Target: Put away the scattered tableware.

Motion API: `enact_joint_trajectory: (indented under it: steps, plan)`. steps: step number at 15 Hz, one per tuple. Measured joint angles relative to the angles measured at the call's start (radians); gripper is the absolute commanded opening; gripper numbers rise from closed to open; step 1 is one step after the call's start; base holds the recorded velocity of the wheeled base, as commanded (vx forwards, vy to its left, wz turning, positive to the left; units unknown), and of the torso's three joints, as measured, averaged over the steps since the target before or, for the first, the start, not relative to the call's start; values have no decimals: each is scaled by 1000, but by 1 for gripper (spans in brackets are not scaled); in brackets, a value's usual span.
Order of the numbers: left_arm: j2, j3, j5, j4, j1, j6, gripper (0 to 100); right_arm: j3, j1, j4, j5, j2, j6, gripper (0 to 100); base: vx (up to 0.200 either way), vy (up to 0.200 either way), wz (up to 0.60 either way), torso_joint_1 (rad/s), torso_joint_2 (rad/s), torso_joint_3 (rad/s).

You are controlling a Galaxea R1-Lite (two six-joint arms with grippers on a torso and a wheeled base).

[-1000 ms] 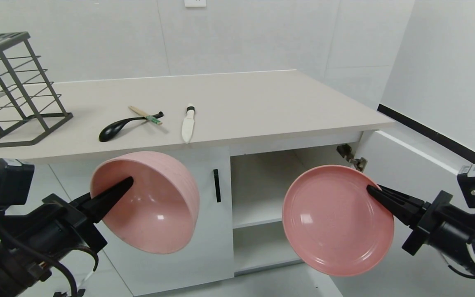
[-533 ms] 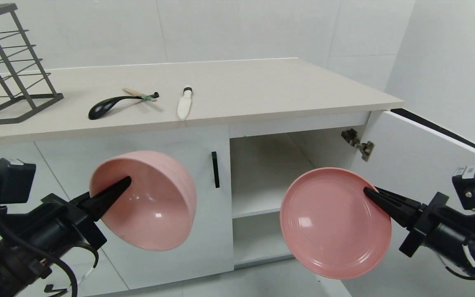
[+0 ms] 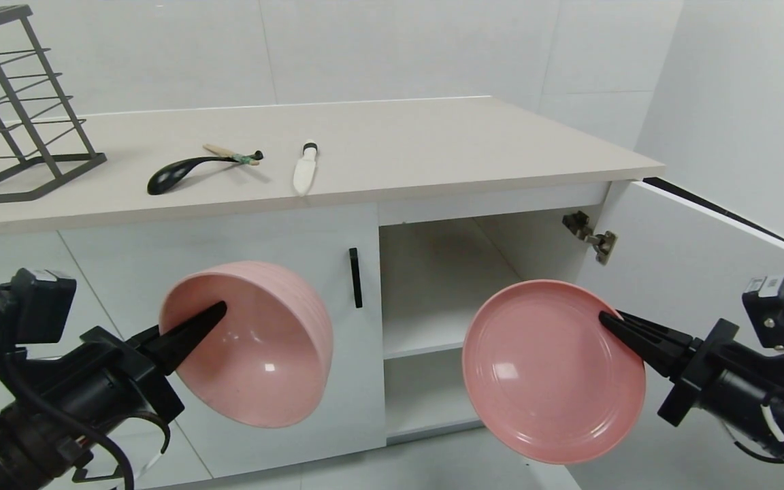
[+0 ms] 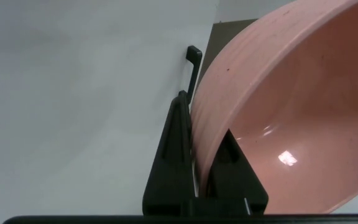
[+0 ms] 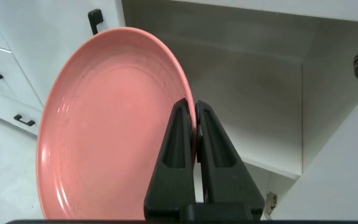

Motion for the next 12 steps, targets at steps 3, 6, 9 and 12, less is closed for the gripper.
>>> enact_joint_trajectory:
  steps: [3, 6, 9, 12]
  plan:
    - [1, 6, -2, 5, -2, 4, 0, 0, -1, 0, 0, 3, 1, 0, 0, 0, 0, 0, 0, 0]
    - [1, 12, -2, 4, -2, 29, 0, -1, -1, 0, 0, 9, 0, 0, 0, 0, 0, -1, 20, 6]
    - [3, 16, -2, 4, -2, 30, 0, -1, -1, 0, 0, 10, 1, 0, 0, 0, 0, 0, 0, 0]
    - [8, 17, -2, 3, -2, 30, 0, -1, 1, 0, 0, 11, 1, 0, 0, 0, 0, 0, 0, 0]
